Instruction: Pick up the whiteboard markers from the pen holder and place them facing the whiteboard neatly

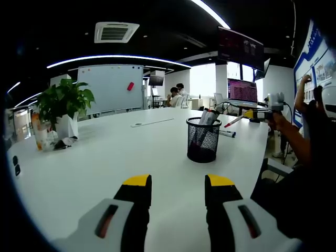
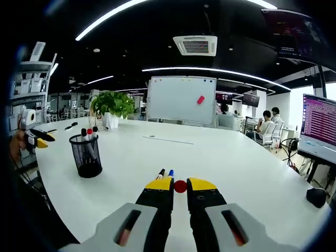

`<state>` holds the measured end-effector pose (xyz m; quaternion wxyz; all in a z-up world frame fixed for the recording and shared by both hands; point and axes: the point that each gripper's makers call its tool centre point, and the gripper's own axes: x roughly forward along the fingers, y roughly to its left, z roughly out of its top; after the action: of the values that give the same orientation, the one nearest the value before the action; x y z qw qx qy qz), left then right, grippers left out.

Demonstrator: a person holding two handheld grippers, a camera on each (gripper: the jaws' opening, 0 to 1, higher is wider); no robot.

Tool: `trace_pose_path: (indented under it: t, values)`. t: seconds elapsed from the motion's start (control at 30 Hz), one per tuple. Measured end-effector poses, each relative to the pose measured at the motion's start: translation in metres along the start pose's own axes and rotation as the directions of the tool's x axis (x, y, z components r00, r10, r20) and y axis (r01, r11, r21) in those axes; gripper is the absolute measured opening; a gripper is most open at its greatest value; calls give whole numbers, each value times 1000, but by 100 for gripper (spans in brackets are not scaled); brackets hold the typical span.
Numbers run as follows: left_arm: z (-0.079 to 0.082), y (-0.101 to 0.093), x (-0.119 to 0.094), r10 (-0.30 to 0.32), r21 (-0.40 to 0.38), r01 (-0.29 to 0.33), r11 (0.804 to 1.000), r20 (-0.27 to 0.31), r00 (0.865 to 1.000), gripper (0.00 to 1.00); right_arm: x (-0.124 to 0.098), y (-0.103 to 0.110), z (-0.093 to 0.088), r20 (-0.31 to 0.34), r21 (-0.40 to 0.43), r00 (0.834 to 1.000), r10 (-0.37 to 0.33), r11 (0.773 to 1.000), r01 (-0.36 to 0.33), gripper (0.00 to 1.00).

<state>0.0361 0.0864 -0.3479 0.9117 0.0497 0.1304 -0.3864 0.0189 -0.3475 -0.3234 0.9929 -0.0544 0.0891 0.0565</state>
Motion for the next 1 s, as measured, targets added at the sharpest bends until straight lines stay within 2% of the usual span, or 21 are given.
trace_pose_path:
  t: [0.8, 0.87, 1.0]
  values:
    - [1, 2, -1, 4, -6, -4, 1000, 6, 1000, 42, 27, 7, -38, -96, 10, 995, -1, 1000, 2, 13]
    - [0, 1, -1, 4, -8, -3, 1000, 3, 1000, 42, 31, 6, -43, -124, 31, 992, 5, 1000, -1, 13]
    - [0, 0, -2, 0, -8, 0, 1000, 2, 1000, 42, 39, 6, -46, -142, 28, 990, 13, 1000, -9, 13]
